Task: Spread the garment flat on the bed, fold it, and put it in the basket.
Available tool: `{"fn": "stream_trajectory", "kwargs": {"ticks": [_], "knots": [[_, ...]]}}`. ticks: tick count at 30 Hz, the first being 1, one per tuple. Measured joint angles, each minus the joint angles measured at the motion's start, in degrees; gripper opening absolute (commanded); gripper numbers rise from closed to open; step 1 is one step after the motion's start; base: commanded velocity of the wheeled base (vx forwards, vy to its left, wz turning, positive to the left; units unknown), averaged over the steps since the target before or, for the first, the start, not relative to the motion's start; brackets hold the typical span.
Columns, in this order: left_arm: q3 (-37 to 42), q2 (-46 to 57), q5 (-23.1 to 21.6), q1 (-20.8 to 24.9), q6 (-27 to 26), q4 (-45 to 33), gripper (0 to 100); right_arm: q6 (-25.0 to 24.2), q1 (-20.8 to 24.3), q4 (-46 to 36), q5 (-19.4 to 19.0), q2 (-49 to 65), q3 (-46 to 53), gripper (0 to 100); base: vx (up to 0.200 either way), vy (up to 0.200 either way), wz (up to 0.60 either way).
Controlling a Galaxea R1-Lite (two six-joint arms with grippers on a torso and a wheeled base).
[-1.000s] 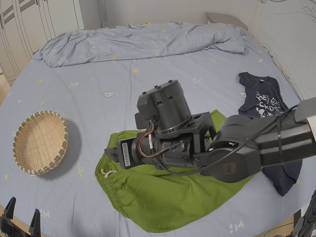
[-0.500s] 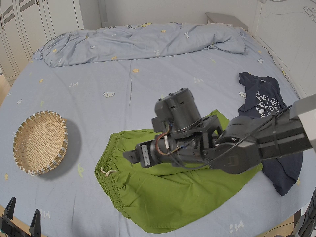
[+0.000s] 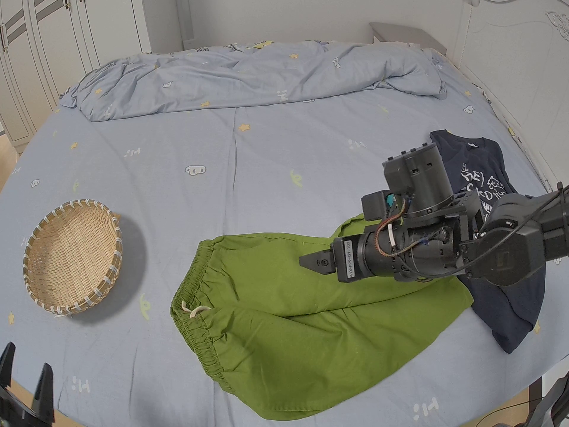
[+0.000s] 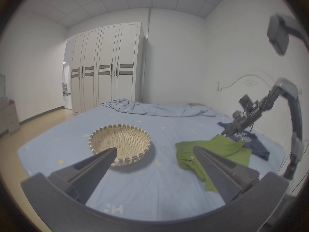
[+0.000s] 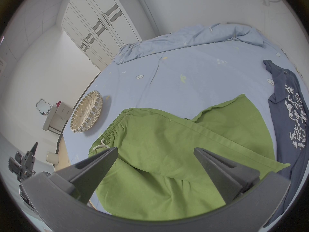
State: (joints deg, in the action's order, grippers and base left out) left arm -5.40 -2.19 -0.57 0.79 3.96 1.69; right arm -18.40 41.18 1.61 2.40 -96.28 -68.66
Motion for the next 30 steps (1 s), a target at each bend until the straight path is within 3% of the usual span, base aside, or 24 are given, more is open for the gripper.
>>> {"fn": "stream_trajectory", "kwargs": {"ticks": [4, 10, 18, 24, 30], "knots": [[-8.9, -3.54, -4.38, 1.05, 3.34, -4.58, 100, -0.51, -1.0, 0.38, -1.01, 1.61, 1.71, 100, 0.0, 0.0, 0.0], [-22.14, -14.26, -18.88, 3.08, 7.01, -12.61, 100, -1.55, -3.18, 0.71, -3.08, 4.44, 6.03, 100, 0.0, 0.0, 0.0], [-26.47, -34.95, -32.51, 8.7, 10.44, -17.35, 100, -2.35, -7.78, 1.06, -6.75, 9.65, 12.52, 100, 0.0, 0.0, 0.0], [-22.16, -51.32, -36.71, 14.6, 10.0, -13.41, 100, -2.82, -11.42, 1.17, -8.67, 13.92, 16.37, 100, 0.0, 0.0, 0.0], [-15.18, -66.83, -33.77, 18.63, 4.44, 2.62, 100, -3.06, -15.3, 1.26, -9.84, 17.7, 18.64, 100, 0.0, 0.0, 0.0]]}}
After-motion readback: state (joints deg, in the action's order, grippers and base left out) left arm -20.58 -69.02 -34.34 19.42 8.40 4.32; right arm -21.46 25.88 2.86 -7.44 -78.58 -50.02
